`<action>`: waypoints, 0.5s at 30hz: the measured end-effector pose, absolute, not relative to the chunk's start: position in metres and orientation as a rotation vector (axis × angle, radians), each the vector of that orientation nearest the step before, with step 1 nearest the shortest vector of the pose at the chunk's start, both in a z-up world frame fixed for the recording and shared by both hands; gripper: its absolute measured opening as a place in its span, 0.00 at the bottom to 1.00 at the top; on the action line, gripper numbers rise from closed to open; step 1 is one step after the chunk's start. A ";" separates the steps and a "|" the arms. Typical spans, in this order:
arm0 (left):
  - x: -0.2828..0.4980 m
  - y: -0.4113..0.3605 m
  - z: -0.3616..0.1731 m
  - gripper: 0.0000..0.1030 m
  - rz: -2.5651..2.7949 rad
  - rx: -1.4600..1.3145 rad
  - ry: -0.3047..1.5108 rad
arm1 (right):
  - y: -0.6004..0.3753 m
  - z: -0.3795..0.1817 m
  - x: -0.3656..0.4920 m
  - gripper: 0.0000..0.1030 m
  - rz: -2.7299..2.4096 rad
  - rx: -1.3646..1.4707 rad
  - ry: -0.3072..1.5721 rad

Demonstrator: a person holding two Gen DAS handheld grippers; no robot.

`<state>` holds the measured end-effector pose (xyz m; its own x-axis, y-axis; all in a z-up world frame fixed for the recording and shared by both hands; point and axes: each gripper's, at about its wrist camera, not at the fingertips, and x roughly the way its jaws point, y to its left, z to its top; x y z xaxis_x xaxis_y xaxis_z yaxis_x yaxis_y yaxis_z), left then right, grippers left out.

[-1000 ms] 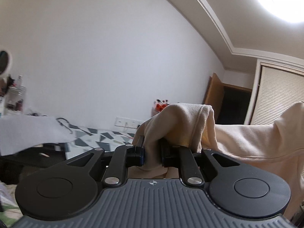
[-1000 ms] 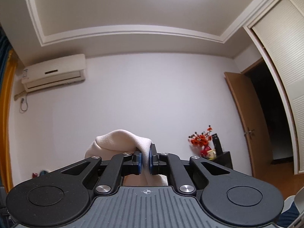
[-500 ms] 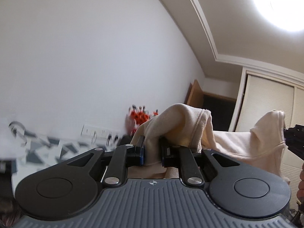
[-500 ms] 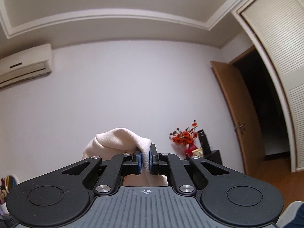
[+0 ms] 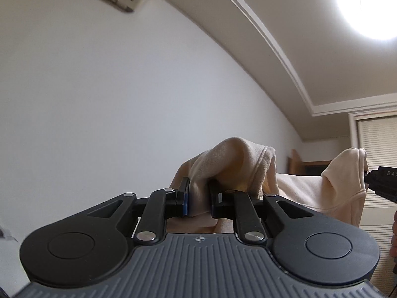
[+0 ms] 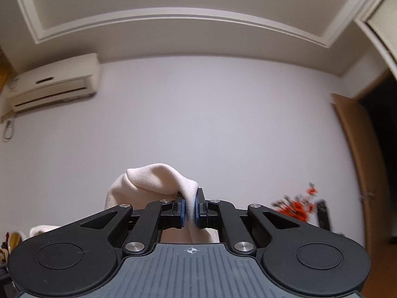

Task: Fold clothes
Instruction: 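Carry the held cream garment with both grippers toward the patterned table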

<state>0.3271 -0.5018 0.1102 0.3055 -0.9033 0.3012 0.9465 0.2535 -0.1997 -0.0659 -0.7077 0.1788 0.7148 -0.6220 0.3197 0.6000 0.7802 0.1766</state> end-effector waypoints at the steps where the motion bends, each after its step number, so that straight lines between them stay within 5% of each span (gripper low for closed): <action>1: 0.331 -0.508 0.114 0.16 -1.234 -0.355 -0.145 | -0.720 0.181 -0.055 0.07 -0.659 0.052 -0.382; 10: 0.390 -0.640 0.106 0.16 -0.967 -0.258 -0.004 | -0.888 0.166 0.069 0.07 -0.512 0.105 -0.311; 15: 0.459 -0.767 0.076 0.16 -0.903 -0.205 0.279 | -0.988 0.134 0.165 0.07 -0.517 0.051 -0.204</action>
<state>0.4594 -0.7674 0.0756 0.5872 -0.7949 -0.1524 0.7420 0.6039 -0.2909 0.1648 -0.9879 0.1341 0.8497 -0.4953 0.1807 0.4852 0.8687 0.0996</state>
